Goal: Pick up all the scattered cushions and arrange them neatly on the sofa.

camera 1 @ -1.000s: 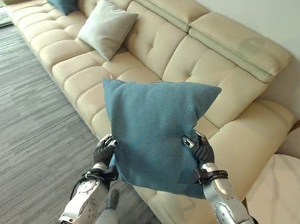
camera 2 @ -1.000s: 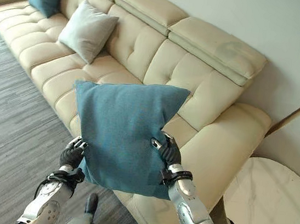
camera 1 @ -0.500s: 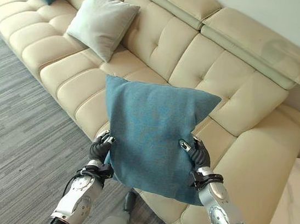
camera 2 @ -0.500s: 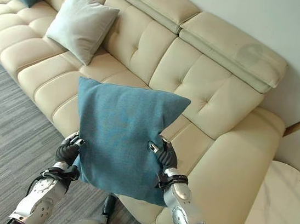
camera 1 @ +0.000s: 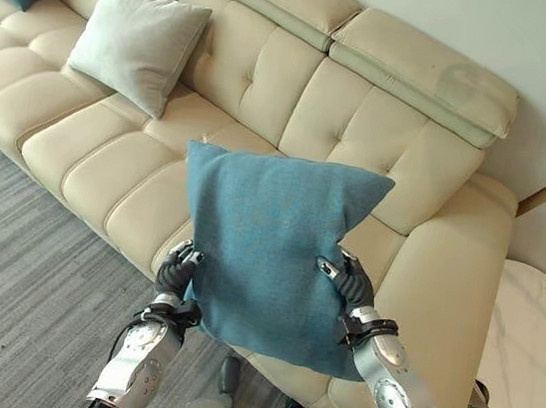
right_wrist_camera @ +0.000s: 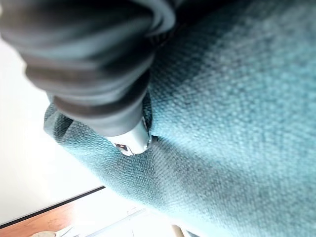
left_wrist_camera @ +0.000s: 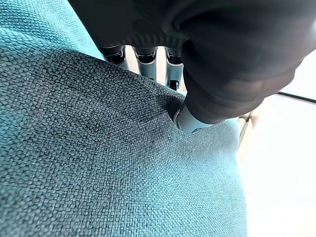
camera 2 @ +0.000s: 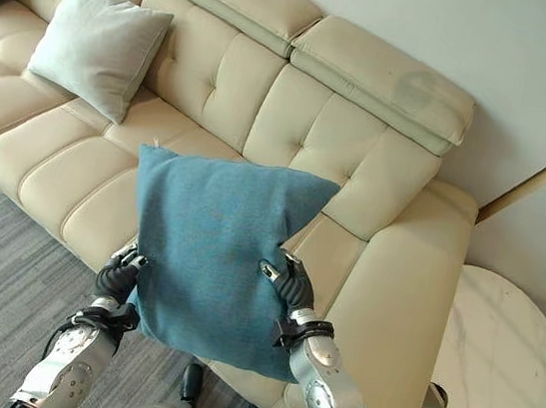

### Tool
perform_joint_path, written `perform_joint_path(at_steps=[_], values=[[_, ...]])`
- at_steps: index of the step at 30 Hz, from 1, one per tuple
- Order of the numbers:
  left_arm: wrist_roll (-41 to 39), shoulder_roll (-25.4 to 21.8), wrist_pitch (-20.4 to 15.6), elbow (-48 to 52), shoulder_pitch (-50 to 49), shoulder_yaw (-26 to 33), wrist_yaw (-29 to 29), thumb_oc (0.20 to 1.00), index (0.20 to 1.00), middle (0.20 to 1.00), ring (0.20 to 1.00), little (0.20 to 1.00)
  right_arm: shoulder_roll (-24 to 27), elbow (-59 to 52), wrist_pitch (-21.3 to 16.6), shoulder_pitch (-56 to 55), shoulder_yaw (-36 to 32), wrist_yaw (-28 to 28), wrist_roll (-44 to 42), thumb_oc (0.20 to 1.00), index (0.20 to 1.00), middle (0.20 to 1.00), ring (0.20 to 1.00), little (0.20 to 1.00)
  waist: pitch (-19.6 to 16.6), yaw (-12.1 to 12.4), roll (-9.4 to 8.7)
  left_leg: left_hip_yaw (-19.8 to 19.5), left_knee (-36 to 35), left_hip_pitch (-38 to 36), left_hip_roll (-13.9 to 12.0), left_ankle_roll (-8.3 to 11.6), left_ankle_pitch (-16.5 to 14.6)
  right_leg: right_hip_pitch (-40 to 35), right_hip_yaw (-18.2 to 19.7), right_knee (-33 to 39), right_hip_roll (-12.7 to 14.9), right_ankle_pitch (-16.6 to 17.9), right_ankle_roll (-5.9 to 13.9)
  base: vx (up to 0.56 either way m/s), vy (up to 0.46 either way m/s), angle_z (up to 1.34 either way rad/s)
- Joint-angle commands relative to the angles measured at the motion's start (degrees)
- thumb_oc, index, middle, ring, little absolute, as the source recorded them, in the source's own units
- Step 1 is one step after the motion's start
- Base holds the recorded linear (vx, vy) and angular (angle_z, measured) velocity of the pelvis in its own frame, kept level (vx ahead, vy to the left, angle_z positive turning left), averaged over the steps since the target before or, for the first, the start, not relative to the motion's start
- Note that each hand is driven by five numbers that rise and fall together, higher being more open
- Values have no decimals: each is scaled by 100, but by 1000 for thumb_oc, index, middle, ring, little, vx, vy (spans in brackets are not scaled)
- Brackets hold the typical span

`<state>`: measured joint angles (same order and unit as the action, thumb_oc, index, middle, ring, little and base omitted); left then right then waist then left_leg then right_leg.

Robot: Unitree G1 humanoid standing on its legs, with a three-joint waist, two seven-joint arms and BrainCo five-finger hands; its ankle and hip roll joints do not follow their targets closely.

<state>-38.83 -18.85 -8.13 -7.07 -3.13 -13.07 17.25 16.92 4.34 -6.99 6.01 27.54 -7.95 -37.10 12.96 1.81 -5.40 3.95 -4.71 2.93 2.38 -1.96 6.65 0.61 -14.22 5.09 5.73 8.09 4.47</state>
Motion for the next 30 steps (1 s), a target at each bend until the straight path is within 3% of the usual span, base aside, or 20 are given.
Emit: perform_joint_path(at_steps=[1,9,10,14,17,18,21,26,28,30], values=[[558,235,-447,978,452,-470,-413,200,200,200,200,200,-522,-498,-341,493,517,449,31,200,200,200,200,200,-472,-61,-109,211,-29,-580,-349,325,-912,193,11,-186,-27,-591,212,137,-61,-2],[1123,91,-268,328,926,-362,-227,200,200,200,200,200,-316,-607,-359,310,-82,139,77,200,200,200,200,200,-613,-545,235,547,-29,-841,-408,333,-1135,70,342,-76,-117,-694,204,117,-14,-20],[1254,46,-235,173,1054,-287,-168,200,200,200,200,200,-206,-543,-313,230,-296,-6,255,200,200,200,200,200,-604,-715,307,752,-29,-887,-424,310,-1184,139,531,-107,-159,-702,215,61,36,-48],[1387,-16,-222,-139,1534,-368,-56,200,200,200,200,200,-170,-273,-257,481,-400,-274,492,200,200,200,200,200,-436,-874,383,971,112,-618,-415,264,-1211,587,835,-331,-191,-683,212,-110,26,-76],[1469,-298,-287,-1001,3231,-774,189,200,200,200,200,200,-157,623,-284,1886,-270,-779,618,200,200,200,200,200,94,-916,404,988,738,483,-465,268,-1223,1604,980,-854,-100,-616,163,-293,-29,-32],[1466,-299,-293,-1012,3249,-776,187,200,200,200,200,200,-158,634,-288,1902,-275,-777,616,200,200,200,200,200,92,-916,404,986,757,507,-466,267,-1231,1623,979,-865,-99,-619,163,-266,-91,-7],[1559,-672,-437,-1726,5033,-1120,530,200,200,200,200,200,-72,1460,-411,3457,-157,-1205,544,200,200,200,200,200,492,-826,375,778,1392,1474,-489,334,-1251,2368,822,-1305,40,-660,140,-151,-122,7],[1864,-781,-502,-2289,6161,-1278,930,200,200,200,200,200,-58,2036,-595,4694,-145,-1563,692,200,200,200,200,200,619,-751,383,604,1691,2101,-490,413,-1264,2907,697,-1540,147,-706,169,-30,-97,24],[2472,-842,-465,-2625,6730,-1331,1413,200,200,200,200,200,-91,2280,-824,5357,-183,-1853,839,200,200,200,200,200,640,-734,379,538,1776,2391,-488,445,-1253,3210,678,-1684,167,-726,180,9,-83,21],[3533,-1081,-318,-3256,7598,-1561,2271,200,200,200,200,200,-77,2734,-1276,6344,-168,-2645,1465,200,200,200,200,200,625,-708,361,489,1685,2667,-473,487,-1211,3529,685,-1674,164,-718,215,48,-80,10]])
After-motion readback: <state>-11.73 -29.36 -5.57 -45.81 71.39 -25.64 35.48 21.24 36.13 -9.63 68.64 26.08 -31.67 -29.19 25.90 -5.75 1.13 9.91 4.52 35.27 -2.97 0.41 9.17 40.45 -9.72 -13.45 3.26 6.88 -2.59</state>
